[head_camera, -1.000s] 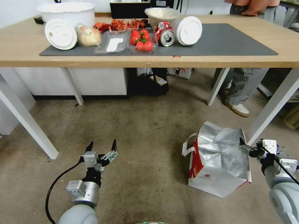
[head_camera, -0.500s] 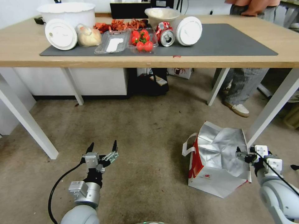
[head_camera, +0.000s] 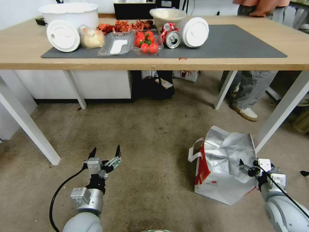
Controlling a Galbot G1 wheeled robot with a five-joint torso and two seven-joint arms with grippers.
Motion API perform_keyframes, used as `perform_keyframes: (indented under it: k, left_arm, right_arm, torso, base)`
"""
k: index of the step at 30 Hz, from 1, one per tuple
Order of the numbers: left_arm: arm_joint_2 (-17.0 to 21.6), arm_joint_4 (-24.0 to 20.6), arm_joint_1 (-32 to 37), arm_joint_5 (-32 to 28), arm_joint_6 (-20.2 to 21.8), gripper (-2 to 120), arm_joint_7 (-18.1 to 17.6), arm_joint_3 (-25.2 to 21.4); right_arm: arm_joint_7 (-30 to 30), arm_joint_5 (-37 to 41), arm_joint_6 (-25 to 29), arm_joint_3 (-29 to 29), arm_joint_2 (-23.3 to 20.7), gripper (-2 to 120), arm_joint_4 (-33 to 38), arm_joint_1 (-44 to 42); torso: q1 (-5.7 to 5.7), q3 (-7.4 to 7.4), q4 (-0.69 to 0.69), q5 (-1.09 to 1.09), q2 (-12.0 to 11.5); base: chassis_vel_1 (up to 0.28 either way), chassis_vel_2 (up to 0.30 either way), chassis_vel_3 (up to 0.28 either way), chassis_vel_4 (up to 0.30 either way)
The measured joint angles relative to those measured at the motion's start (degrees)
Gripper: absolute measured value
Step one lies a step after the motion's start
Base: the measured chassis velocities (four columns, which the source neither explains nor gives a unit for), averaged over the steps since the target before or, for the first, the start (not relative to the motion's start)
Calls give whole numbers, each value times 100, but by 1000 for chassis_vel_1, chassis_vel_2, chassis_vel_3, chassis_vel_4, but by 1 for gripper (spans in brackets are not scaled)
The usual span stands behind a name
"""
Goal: Pick up the food delivery bag from the floor and place it on the table.
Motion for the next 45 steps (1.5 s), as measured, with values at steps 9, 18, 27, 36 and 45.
perform_keyframes:
  k: [9,18,27,36,45]
  left_arm:
    - [-7,-6,-5,-19,-16,100,-34,-1]
    - [3,22,-33,-30,-28,100,-84,-10]
    - [5,48,-68,-32,-47,100,-112,-7]
    - [25,35,-81,-61,-66,100,-137,-8]
    - [23,10,-79,-55,-136,100,-195,-21]
  right_arm:
    - [-74,-64,136,-40,33,100,-339,53]
    - [-52,-78,140,-84,60,100,-462,89]
    - [28,-65,118,-80,50,86,-507,126]
    - [115,-51,21,-99,66,58,-488,180]
    - [134,-41,0,-97,86,22,-446,142]
  torso:
    - [0,0,0,0,1]
    - [0,0,0,0,1]
    - [0,0,0,0,2]
    - [0,0,0,0,2]
    - [0,0,0,0,2]
  base:
    - [0,0,0,0]
    - [0,0,0,0]
    - [0,0,0,0]
    - [0,0,0,0]
    - [0,0,0,0]
